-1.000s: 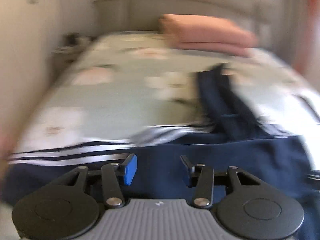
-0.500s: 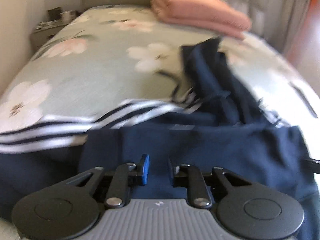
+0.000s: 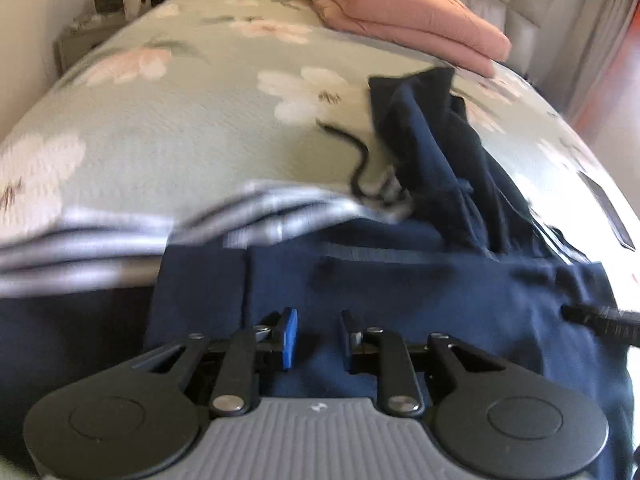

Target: Fold large clothes

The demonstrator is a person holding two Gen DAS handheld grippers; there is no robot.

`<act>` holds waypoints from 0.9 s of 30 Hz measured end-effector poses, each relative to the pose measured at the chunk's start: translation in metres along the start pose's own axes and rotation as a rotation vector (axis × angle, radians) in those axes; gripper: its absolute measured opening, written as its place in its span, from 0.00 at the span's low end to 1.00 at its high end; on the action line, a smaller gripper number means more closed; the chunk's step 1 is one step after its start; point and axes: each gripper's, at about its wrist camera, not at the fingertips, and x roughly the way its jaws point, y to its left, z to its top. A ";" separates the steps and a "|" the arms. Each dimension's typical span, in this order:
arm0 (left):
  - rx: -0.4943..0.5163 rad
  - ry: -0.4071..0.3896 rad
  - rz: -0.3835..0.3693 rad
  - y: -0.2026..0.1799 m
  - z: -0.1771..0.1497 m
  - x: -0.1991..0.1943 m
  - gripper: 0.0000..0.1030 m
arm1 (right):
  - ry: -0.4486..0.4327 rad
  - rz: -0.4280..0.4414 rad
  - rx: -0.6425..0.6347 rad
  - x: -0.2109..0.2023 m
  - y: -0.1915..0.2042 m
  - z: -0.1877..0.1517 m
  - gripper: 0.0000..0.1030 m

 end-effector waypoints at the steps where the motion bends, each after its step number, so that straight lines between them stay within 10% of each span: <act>1: -0.009 0.019 -0.001 0.002 -0.009 -0.006 0.24 | 0.056 0.021 -0.031 0.000 0.007 -0.015 0.41; 8: -0.152 -0.027 0.006 0.030 -0.058 -0.070 0.26 | 0.092 -0.077 -0.078 -0.009 0.028 -0.052 0.51; 16: -0.583 -0.107 0.327 0.175 -0.082 -0.117 0.55 | 0.117 -0.115 -0.046 -0.003 0.026 -0.051 0.72; 24: -0.765 -0.170 0.332 0.237 -0.067 -0.097 0.75 | 0.108 -0.166 -0.066 -0.001 0.035 -0.051 0.75; 26: -0.745 -0.183 0.366 0.237 -0.058 -0.087 0.68 | 0.104 -0.174 -0.077 0.000 0.037 -0.051 0.75; 27: -0.723 -0.184 0.397 0.237 -0.056 -0.083 0.42 | 0.102 -0.177 -0.082 0.001 0.038 -0.051 0.75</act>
